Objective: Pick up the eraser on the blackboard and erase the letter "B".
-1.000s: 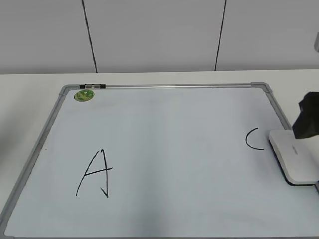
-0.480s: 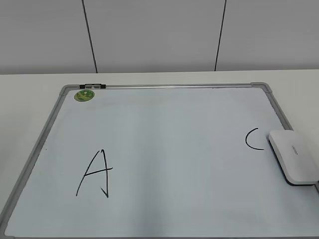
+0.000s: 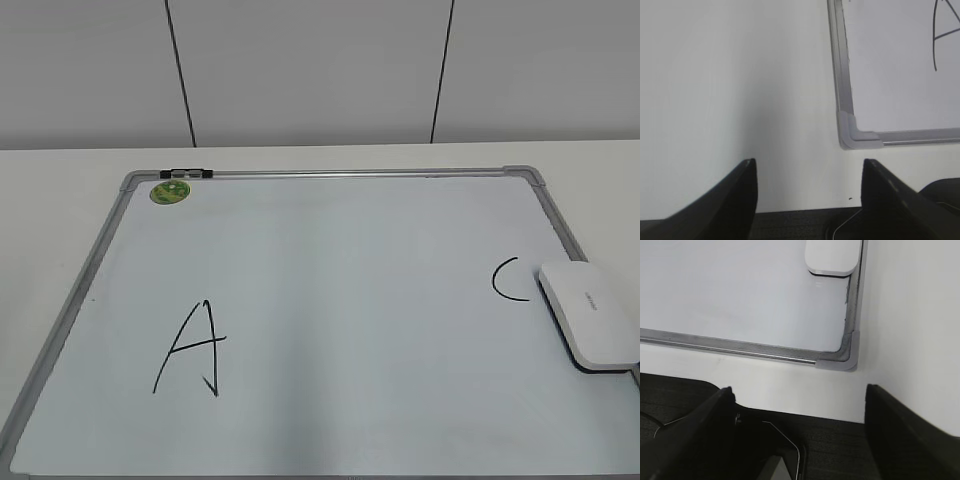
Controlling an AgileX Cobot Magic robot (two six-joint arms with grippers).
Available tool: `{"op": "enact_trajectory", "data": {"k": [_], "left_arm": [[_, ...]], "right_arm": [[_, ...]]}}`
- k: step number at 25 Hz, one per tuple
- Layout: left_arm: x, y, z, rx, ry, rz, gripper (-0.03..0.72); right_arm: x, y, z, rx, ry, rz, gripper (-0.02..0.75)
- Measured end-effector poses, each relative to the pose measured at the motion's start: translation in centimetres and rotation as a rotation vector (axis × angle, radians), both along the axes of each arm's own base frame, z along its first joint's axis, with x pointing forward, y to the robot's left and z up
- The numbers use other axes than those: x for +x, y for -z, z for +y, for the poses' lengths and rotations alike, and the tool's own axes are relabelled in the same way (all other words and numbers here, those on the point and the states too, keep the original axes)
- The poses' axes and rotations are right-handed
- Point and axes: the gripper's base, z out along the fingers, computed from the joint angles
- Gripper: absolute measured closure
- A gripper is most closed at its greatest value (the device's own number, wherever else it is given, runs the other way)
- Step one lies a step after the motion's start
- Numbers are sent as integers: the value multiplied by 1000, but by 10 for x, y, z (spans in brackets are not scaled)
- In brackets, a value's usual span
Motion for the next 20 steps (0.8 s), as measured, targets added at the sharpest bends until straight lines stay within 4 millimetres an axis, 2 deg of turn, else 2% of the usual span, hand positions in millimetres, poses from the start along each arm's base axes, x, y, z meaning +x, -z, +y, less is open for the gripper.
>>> {"op": "enact_trajectory", "data": {"k": [6,20], "left_arm": [[-7,2,1,7,-2,12,208],[-11,2,2,3,-11,8,249]], "right_arm": [[-10,3,-2,-17,-24,-22,146],[-9,3,-10,-95,24,-32,145]]}}
